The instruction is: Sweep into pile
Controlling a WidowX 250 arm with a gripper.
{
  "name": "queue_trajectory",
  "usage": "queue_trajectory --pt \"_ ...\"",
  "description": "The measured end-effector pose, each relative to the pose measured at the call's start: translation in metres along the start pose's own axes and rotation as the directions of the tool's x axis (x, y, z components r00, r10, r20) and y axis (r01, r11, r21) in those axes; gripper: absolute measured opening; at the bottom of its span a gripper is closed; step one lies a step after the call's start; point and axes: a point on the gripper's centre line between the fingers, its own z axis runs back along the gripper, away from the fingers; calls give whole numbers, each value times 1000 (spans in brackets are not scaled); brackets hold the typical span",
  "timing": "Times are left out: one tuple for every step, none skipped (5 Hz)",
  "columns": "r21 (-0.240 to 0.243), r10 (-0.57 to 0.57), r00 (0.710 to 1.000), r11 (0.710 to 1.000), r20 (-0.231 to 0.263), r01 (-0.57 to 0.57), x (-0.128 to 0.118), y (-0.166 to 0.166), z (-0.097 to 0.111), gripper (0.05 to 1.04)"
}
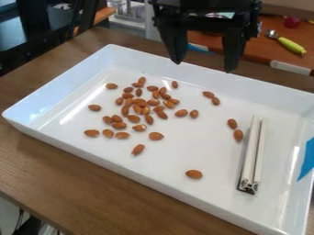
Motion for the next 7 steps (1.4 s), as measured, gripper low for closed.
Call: queue_trajectory --pt "21 5 998 1000 -61 -4 -10 3 -16 1000" --pt "102 12 981 995 -196 9 -9 -14 -53 1000" --pt "173 63 970 985 -234 -23 2 -31 -74 1000" --pt "224 120 957 973 -266 -60 8 -40 -92 1000" --pt "271 190 938 956 -288 -111 12 -43 -106 1000" --pt "279 225 942 948 -251 -152 16 -43 -109 1000" --pt "276 222 941 950 -256 -149 6 -49 -117 1000"
